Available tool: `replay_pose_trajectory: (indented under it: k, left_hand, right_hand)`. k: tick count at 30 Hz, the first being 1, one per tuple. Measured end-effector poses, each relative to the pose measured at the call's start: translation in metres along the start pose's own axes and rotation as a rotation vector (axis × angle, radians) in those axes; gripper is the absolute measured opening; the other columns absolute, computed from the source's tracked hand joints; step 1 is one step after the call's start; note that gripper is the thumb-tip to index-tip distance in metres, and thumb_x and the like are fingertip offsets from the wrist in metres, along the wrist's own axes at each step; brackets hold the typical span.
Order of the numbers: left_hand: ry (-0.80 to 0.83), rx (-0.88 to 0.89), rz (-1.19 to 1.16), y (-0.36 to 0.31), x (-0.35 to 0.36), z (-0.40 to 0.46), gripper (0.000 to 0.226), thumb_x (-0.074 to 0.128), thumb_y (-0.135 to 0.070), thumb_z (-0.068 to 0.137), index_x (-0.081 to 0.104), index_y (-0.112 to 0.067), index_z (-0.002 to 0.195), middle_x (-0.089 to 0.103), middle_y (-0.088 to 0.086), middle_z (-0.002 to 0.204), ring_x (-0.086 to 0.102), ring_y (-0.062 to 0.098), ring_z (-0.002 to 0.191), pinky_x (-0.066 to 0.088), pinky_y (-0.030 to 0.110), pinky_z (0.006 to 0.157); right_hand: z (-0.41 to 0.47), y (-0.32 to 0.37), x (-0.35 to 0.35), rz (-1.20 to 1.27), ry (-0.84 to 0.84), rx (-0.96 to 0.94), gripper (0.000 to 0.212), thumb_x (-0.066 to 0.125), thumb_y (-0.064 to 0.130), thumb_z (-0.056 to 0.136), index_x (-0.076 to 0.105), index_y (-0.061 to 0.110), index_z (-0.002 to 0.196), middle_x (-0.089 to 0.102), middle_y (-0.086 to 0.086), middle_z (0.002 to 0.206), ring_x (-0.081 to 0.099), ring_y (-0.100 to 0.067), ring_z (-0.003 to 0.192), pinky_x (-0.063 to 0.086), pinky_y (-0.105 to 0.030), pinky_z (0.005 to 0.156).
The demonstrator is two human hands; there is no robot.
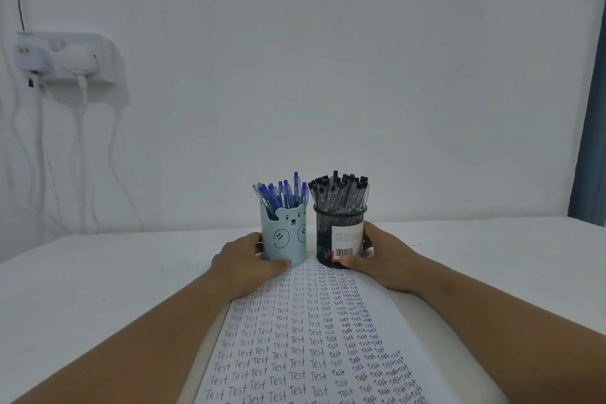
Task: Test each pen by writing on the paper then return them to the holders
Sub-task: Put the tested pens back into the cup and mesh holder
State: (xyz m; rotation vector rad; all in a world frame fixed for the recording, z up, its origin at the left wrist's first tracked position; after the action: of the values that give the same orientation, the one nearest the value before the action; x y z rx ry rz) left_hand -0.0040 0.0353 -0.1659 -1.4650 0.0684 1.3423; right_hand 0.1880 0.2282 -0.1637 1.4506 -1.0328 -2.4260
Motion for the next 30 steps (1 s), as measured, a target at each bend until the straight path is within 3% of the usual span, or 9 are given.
replay_pose_trajectory:
  k: [4, 8, 11, 14, 17, 21, 25, 30]
  left_hand:
    - [-0.005, -0.023, -0.028, 0.0, 0.0, 0.0, 0.068, 0.081, -0.049, 0.078, 0.053, -0.028, 0.136, 0.063, -0.007, 0.136, 0.059, 0.014, 0.121, 0.045, 0.038, 0.107]
    - [0.006, -0.059, -0.043, 0.002, 0.0, 0.002, 0.058, 0.083, -0.043, 0.078, 0.045, -0.031, 0.12, 0.062, -0.006, 0.136, 0.058, 0.015, 0.119, 0.044, 0.041, 0.108]
    - [0.028, -0.058, -0.079, 0.003, -0.001, 0.004, 0.063, 0.082, -0.041, 0.079, 0.049, -0.032, 0.132, 0.061, -0.009, 0.138, 0.057, 0.014, 0.124, 0.041, 0.043, 0.112]
    - [0.065, -0.039, -0.041, 0.001, -0.002, 0.004, 0.079, 0.07, -0.052, 0.07, 0.046, -0.037, 0.144, 0.057, -0.012, 0.144, 0.051, 0.016, 0.134, 0.036, 0.047, 0.115]
    - [0.065, -0.054, -0.064, 0.0, -0.001, 0.004, 0.09, 0.072, -0.06, 0.062, 0.042, -0.036, 0.143, 0.06, -0.014, 0.137, 0.055, 0.015, 0.129, 0.039, 0.047, 0.113]
    - [-0.007, -0.053, -0.052, 0.004, 0.001, 0.008, 0.075, 0.081, -0.056, 0.074, 0.048, -0.029, 0.136, 0.062, -0.011, 0.134, 0.057, 0.015, 0.126, 0.042, 0.046, 0.111]
    - [0.02, -0.022, 0.0, 0.004, 0.001, 0.009, 0.081, 0.068, -0.063, 0.074, 0.043, -0.033, 0.145, 0.058, -0.011, 0.143, 0.052, 0.016, 0.133, 0.036, 0.05, 0.115]
    - [-0.002, -0.003, 0.022, 0.008, 0.004, 0.014, 0.064, 0.069, -0.052, 0.089, 0.043, -0.035, 0.145, 0.057, -0.011, 0.143, 0.051, 0.016, 0.134, 0.034, 0.049, 0.116]
  right_hand:
    - [0.002, -0.002, 0.0, 0.044, -0.026, 0.026, 0.073, 0.078, 0.038, 0.085, 0.034, 0.027, 0.141, 0.063, 0.01, 0.121, 0.06, -0.006, 0.106, 0.048, -0.025, 0.091]
    - [0.002, 0.0, 0.002, 0.065, -0.025, 0.044, 0.064, 0.077, 0.034, 0.087, 0.036, 0.02, 0.134, 0.06, 0.008, 0.12, 0.058, 0.0, 0.103, 0.044, -0.012, 0.076]
    - [0.001, 0.001, 0.001, 0.062, -0.027, 0.045, 0.064, 0.077, 0.037, 0.086, 0.037, 0.022, 0.134, 0.059, 0.011, 0.117, 0.057, 0.001, 0.101, 0.043, -0.01, 0.074]
    - [0.002, 0.001, 0.001, 0.074, -0.063, 0.065, 0.068, 0.083, 0.043, 0.078, 0.04, 0.024, 0.128, 0.06, 0.009, 0.113, 0.06, -0.002, 0.099, 0.049, -0.018, 0.078]
    - [0.004, 0.005, 0.003, 0.078, -0.057, 0.087, 0.08, 0.085, 0.053, 0.071, 0.037, 0.027, 0.13, 0.061, 0.007, 0.111, 0.06, -0.004, 0.099, 0.048, -0.021, 0.076]
    - [0.005, 0.006, 0.006, 0.084, -0.017, 0.066, 0.084, 0.083, 0.055, 0.072, 0.038, 0.029, 0.138, 0.06, 0.011, 0.123, 0.057, 0.0, 0.104, 0.045, -0.018, 0.077]
    - [0.003, 0.005, 0.004, 0.212, -0.007, 0.097, 0.072, 0.084, 0.034, 0.077, 0.043, 0.028, 0.136, 0.061, 0.011, 0.122, 0.058, -0.002, 0.108, 0.046, -0.02, 0.081]
    - [0.004, 0.004, 0.004, 0.135, -0.045, 0.095, 0.077, 0.086, 0.052, 0.069, 0.039, 0.034, 0.127, 0.06, 0.013, 0.115, 0.06, -0.003, 0.104, 0.05, -0.021, 0.081]
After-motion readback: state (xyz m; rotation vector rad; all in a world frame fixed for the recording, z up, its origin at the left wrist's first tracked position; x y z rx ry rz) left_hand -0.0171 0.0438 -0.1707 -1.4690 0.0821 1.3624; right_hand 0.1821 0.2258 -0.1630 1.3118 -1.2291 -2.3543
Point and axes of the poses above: each hand's wrist, its own z-axis towards the middle knuckle, its own x-axis out of the palm, y = z × x, the point moved 1 cm from there along z, towards the middle knuckle
